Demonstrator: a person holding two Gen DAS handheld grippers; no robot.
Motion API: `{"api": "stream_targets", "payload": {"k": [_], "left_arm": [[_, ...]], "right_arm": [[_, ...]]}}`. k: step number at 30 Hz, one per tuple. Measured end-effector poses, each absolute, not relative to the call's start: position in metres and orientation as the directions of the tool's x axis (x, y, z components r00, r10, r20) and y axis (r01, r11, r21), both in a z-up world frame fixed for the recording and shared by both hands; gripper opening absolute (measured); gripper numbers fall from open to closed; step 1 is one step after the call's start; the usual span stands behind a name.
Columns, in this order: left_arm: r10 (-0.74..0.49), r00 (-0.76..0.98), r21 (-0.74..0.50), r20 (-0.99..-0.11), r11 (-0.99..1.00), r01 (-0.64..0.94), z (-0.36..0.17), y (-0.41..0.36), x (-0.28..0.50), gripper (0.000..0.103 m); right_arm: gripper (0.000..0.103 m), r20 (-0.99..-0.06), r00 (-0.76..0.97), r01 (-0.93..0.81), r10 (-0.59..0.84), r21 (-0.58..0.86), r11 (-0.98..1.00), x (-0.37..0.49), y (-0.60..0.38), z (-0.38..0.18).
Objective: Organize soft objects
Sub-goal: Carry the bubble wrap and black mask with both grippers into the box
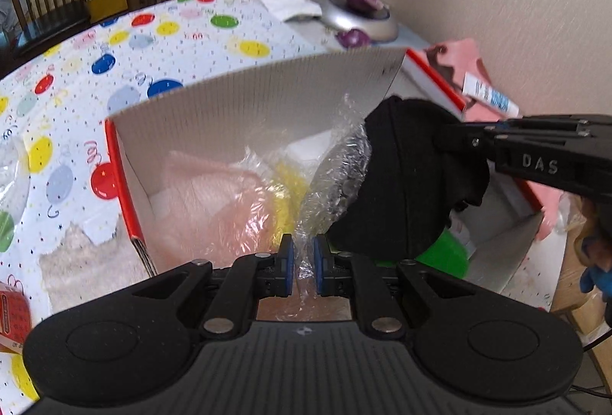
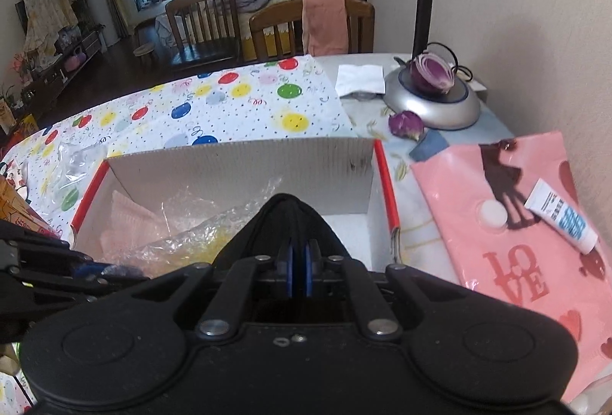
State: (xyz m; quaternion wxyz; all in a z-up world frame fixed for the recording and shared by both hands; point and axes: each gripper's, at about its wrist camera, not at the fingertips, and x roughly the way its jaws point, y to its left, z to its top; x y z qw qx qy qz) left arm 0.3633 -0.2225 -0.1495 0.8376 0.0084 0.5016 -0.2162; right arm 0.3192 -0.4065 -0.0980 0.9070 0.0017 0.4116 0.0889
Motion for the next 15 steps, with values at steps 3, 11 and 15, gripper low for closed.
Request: {"api": "stream_targets", "payload": {"k": [3,11,15], "left_arm": [[-0.346,0.388,-0.195,-0.854,0.905,0.379,-0.1542,-0.2248,0.3625,0.01],[-0.334,0.371,-0.172,-0.866,0.897,0.406,-0.1587,-0.2291,0.3588,0.011],[-0.34,0.378,-0.178,-0.861,0.898,0.403,-0.1566,-0.2271,0.3557,0.011]], "right_arm": [[0.015,-0.751,0.637,-0.173,0.176,0.083,0.981,0.3184,-0.4055,-0.1],[0.042,-0.773,0.602,-0.18,0.201,0.114,0.977,0.316,-0.4045,-0.1016],[0.047,-0.78,0.595,-0.188,0.196,0.102,0.977,0.3114,-0.4032,-0.1013]]}}
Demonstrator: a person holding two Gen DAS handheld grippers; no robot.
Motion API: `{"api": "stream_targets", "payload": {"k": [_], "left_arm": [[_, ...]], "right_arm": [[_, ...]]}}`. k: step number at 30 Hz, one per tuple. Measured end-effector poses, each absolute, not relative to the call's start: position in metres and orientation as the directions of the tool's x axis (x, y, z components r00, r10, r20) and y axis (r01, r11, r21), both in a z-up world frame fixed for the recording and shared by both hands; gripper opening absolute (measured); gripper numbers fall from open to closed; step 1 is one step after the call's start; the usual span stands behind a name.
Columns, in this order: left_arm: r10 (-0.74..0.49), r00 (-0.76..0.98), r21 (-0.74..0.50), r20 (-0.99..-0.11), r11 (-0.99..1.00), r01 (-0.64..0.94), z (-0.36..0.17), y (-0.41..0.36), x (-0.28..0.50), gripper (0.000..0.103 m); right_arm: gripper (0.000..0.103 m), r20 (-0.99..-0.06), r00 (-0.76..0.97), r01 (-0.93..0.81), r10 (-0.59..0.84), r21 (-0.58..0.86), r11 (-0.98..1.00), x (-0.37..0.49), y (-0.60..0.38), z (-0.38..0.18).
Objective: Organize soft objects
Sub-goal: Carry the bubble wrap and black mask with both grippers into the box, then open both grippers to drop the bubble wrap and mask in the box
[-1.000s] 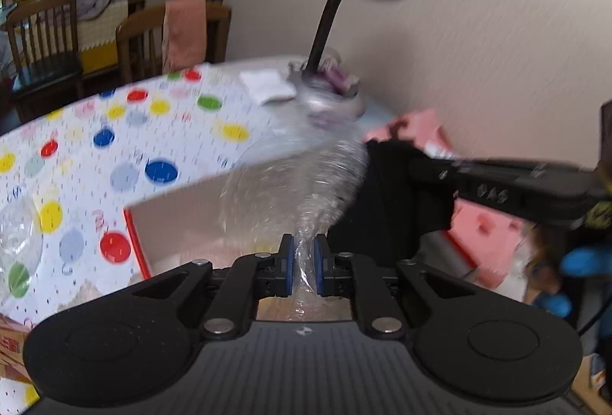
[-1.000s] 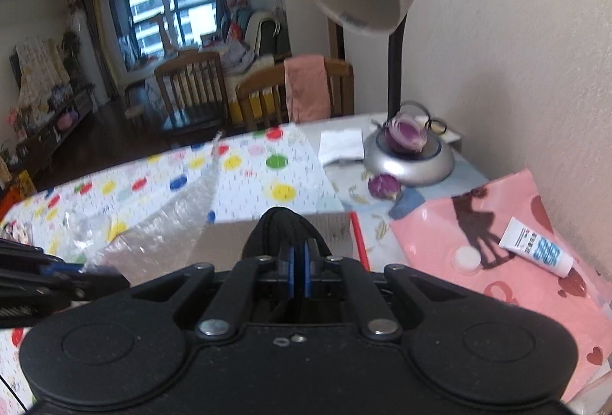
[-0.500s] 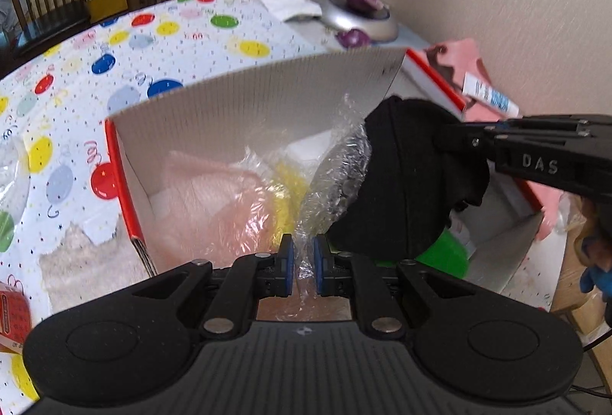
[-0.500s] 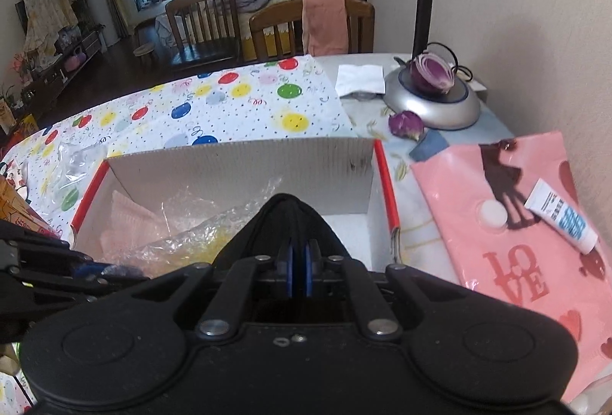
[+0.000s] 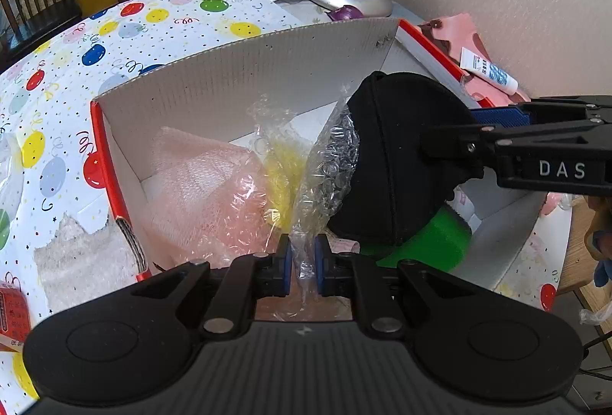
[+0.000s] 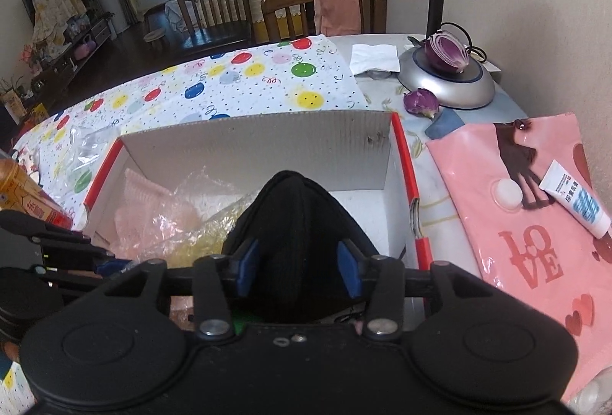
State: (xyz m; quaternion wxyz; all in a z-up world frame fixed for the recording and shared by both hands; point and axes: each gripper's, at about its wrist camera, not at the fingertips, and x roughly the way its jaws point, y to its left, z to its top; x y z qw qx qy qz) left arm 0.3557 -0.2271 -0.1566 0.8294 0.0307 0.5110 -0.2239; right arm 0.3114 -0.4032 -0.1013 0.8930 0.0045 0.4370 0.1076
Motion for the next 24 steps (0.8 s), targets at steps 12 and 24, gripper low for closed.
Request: {"api": "stream_targets", "payload": {"k": [12,24], "left_arm": [[-0.377,0.435,-0.179,-0.818,0.885,0.43,-0.134,-0.226,0.336,0.068],[-0.433,0.505,-0.193,-0.746,0.867,0.458,-0.094,-0.206,0.303,0.073]], "right_arm": [[0.062,-0.767,0.616,-0.191,0.177,0.072,0.979,0.289,-0.404,-0.087],[0.076,-0.706,0.68,-0.218,0.198,0.063,0.974,0.248,-0.395,-0.049]]}}
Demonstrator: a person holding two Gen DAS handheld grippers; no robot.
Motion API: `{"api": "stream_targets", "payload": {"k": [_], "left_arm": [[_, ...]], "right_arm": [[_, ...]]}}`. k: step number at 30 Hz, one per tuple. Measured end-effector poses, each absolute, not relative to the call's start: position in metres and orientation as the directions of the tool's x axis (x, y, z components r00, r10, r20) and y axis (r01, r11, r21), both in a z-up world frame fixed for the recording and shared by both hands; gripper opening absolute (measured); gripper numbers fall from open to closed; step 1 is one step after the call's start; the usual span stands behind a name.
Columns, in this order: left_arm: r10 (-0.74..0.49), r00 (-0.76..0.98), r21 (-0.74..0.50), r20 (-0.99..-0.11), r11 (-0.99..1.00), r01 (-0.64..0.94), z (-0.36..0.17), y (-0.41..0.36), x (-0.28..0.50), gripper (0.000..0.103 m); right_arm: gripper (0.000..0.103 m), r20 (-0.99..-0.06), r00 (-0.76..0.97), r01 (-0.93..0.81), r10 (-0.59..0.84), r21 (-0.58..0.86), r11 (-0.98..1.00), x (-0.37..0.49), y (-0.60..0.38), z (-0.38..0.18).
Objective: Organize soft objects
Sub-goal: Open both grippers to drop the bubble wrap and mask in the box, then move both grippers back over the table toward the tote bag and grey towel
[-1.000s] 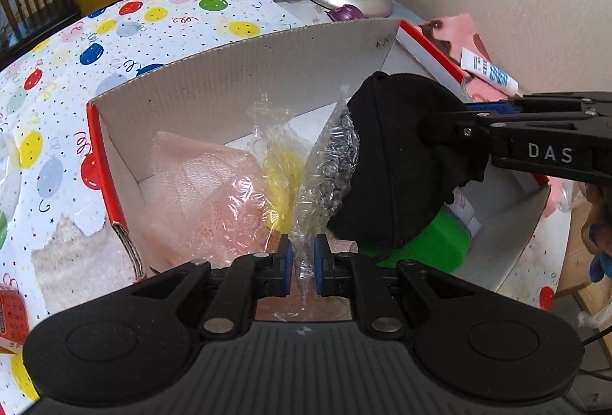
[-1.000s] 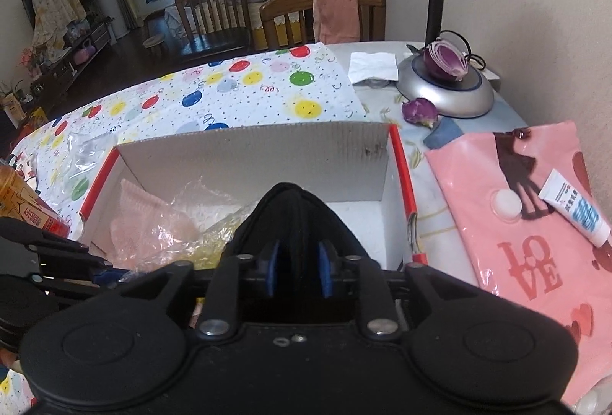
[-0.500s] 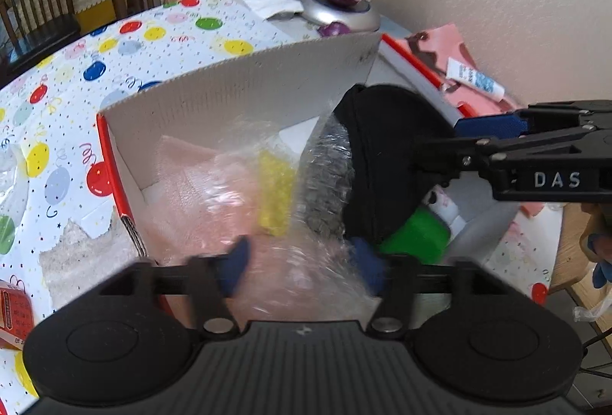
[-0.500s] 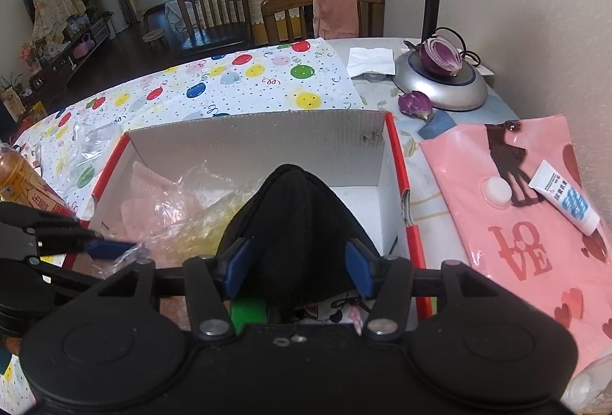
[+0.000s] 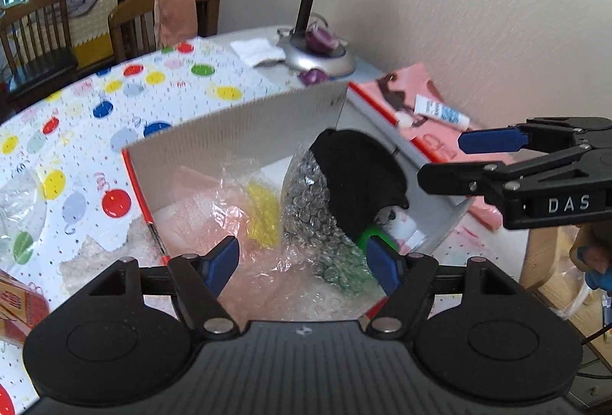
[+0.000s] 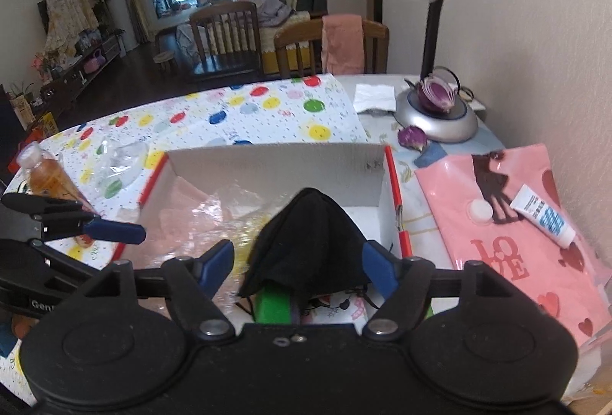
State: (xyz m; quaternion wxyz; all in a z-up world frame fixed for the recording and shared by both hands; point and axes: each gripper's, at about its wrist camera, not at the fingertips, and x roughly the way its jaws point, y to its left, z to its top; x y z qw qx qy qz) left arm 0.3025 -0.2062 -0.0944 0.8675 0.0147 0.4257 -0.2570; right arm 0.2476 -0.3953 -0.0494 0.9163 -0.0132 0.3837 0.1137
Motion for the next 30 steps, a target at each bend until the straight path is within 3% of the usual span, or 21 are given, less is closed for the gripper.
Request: {"api": "stream_targets", "payload": {"k": [14,24,26,30], "left_arm": [[-0.462,0.643,-0.23,-0.611,0.881,0.414,-0.044,-0.143,0.256,0.086],[-0.445,0.7,-0.279,-0.558,0.895,0.347,-0.03,-0.066,0.228,0.094],[-0.425,0.718,-0.279,-0.551,0.905,0.321,-0.029,-0.048,0.223,0.103],[-0.376,0.76,-0.276,-0.531,0.924,0.265,-0.029,-0.013,0.215,0.103]], "right_arm": [[0.094,-0.602,0.746,-0.299,0.285,0.079,0.951,0.212,-0.354,-0.002],[0.098,-0.575,0.731,-0.38,0.367,0.105,0.919,0.202,-0.297,0.009],[0.098,-0.577,0.727,-0.39,0.373,0.099,0.915,0.202,-0.284,0.01],[0.098,-0.586,0.715,-0.406,0.382,0.097,0.909,0.202,-0.259,0.008]]}}
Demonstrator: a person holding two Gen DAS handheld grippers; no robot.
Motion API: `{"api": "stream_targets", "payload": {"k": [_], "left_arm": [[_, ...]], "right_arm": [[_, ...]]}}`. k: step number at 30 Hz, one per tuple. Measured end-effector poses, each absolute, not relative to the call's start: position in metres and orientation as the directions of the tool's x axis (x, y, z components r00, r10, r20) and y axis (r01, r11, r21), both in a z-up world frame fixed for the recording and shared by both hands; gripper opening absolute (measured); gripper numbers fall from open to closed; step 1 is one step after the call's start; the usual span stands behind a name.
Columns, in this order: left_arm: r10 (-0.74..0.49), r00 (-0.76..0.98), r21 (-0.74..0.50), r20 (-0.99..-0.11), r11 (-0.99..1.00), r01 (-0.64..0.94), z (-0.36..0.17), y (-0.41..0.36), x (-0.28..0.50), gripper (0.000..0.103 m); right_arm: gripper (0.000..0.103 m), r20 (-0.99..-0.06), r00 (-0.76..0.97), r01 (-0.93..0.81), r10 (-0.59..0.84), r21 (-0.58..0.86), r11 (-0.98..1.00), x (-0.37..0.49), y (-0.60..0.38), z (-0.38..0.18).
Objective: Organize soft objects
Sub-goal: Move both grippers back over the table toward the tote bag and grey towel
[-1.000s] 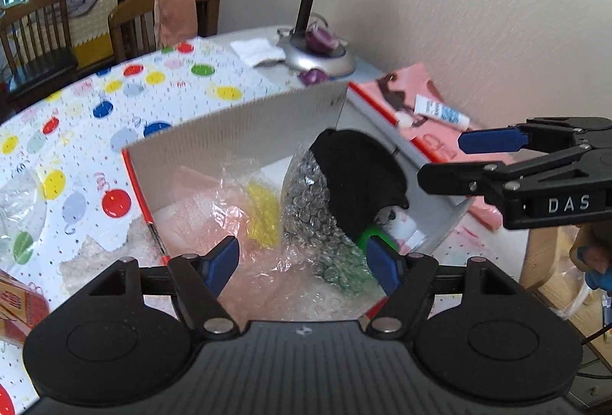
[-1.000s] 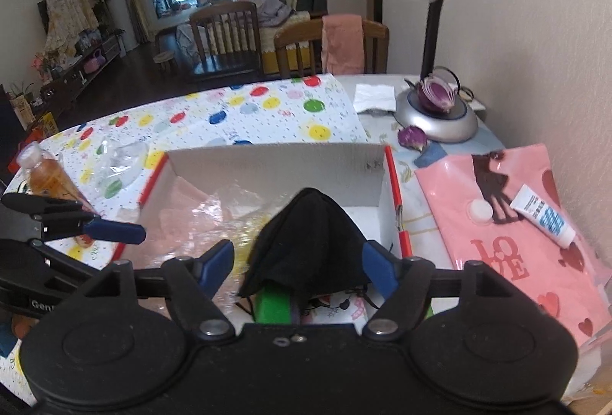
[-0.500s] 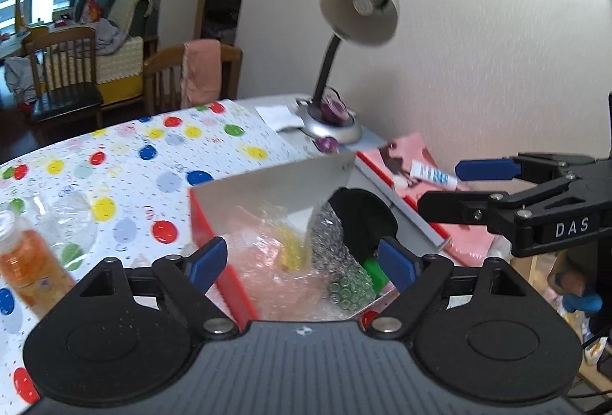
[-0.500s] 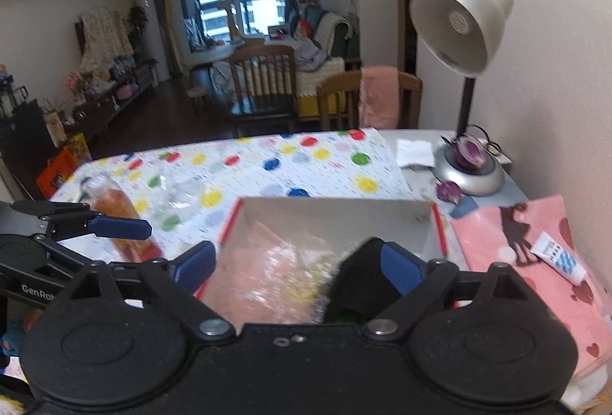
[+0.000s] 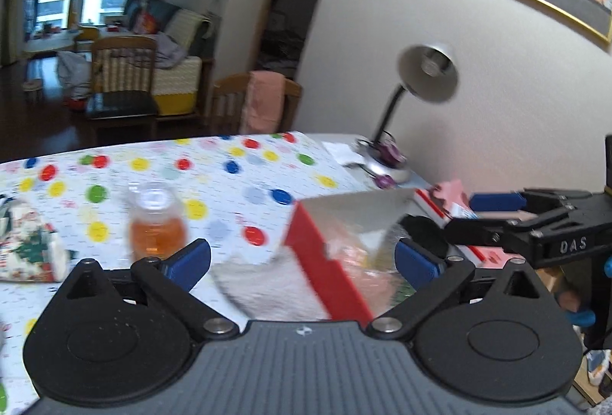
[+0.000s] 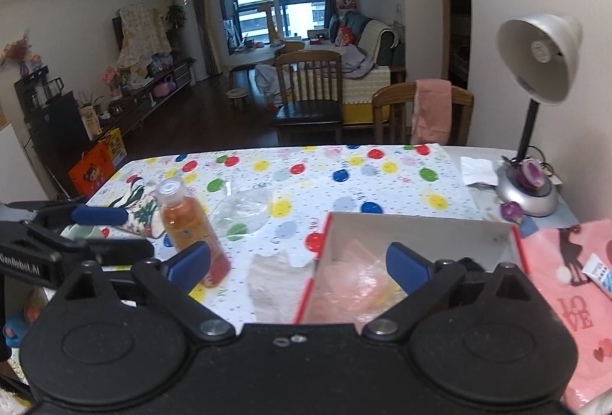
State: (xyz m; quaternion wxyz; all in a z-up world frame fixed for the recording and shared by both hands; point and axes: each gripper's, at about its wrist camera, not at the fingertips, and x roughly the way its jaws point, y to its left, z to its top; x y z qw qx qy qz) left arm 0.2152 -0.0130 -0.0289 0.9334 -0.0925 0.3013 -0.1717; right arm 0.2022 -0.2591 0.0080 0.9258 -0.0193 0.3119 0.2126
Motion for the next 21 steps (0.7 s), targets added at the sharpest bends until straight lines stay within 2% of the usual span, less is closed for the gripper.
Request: {"api": "stream_targets", "payload": {"k": [14,21], "left_arm": [[-0.137,0.814,-0.274,-0.565,0.961,-0.028,-0.056,0.116,0.229,0.103],[-0.057,0.805,-0.211,-0.591,0.974,-0.086,-0.079,0.16,0.24,0.103]], "right_arm": [[0.098,-0.656,0.656,-0.418,0.373,0.096,0.903,0.204,-0.181,-0.043],[0.094,-0.691,0.656,-0.37,0.303,0.055,0.927,0.212,-0.158,-0.076]]}}
